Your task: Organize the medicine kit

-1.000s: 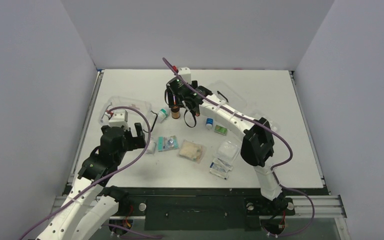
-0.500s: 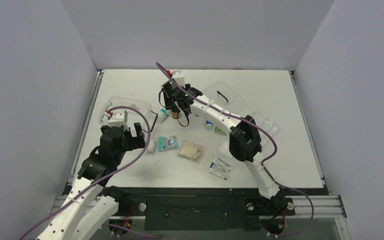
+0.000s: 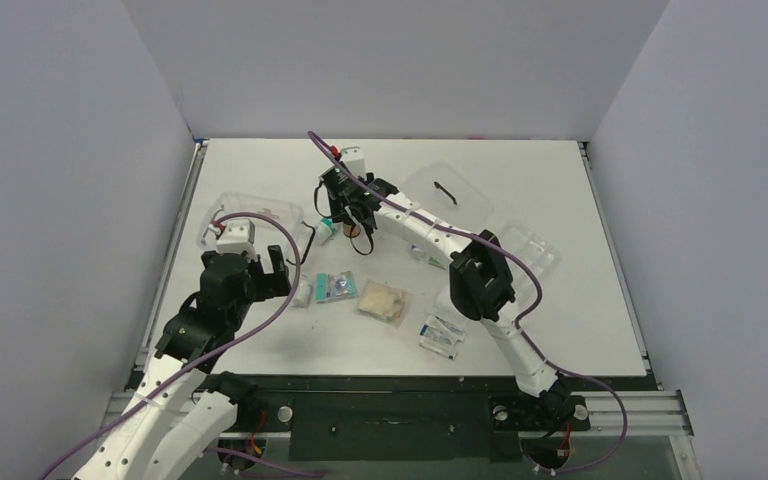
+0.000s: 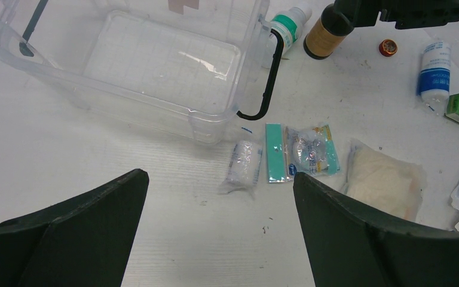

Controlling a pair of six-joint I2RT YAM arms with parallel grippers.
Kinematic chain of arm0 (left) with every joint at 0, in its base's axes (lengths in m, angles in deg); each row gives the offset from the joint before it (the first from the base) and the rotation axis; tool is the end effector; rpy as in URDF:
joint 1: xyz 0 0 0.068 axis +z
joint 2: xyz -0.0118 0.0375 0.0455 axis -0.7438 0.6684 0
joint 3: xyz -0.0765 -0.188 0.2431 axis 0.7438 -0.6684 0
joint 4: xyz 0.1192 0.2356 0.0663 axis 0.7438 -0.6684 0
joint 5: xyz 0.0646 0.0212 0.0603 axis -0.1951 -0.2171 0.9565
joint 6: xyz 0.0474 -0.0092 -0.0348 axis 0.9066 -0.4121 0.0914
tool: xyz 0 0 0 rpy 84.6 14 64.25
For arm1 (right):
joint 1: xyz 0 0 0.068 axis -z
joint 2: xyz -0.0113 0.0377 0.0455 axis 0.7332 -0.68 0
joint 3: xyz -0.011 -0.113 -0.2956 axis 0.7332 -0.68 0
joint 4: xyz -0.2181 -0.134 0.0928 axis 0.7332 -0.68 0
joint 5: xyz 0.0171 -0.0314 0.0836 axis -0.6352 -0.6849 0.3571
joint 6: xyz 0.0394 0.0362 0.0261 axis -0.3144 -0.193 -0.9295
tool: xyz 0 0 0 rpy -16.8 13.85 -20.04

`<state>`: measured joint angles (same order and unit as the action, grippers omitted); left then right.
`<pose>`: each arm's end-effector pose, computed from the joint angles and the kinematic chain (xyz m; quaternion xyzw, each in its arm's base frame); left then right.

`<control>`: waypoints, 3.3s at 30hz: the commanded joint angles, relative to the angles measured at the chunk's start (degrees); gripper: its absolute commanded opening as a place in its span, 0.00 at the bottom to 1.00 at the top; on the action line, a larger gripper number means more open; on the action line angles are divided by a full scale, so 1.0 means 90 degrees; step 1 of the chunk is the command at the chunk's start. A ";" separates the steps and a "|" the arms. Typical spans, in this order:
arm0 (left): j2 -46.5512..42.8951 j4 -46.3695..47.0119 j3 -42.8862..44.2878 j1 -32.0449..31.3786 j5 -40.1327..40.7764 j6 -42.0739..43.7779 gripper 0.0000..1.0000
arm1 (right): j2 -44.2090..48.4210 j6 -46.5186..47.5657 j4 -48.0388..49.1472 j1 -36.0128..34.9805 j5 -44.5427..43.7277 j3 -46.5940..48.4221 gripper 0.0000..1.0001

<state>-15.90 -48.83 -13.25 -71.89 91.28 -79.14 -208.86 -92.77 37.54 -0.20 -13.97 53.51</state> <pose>0.1172 -0.0359 0.3168 -0.0525 0.8528 -0.0476 0.5174 0.4040 0.4171 0.2607 -0.0902 0.9196 0.0880 0.3720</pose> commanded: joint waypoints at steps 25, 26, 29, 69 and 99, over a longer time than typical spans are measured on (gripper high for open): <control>-0.0109 0.0163 0.0271 0.0060 -0.0216 -0.0037 0.91 | 0.0767 0.0291 0.0517 -0.0061 -0.0163 -0.0718 0.00; -0.0125 0.0187 0.0259 0.0060 -0.0370 -0.0023 0.91 | 0.1027 0.0305 0.0621 -0.0061 -0.0128 -0.0871 0.00; -0.0117 0.0309 0.0252 0.0059 -0.0768 0.0093 0.92 | 0.1617 0.0355 0.0838 -0.0061 0.0029 -0.1575 0.00; 0.0180 0.0608 0.1458 0.0051 -0.7932 0.0235 0.97 | 0.6950 -0.0689 0.1867 -0.0701 0.6518 -0.5047 0.00; -0.0044 0.0257 0.1467 0.0051 -0.8174 0.0276 0.00 | 0.7111 -0.1028 0.2237 -0.0876 0.6148 -0.5351 0.00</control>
<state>-15.75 -47.94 -1.73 -71.56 16.40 -77.72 -147.33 -101.97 55.40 -7.70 43.15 5.46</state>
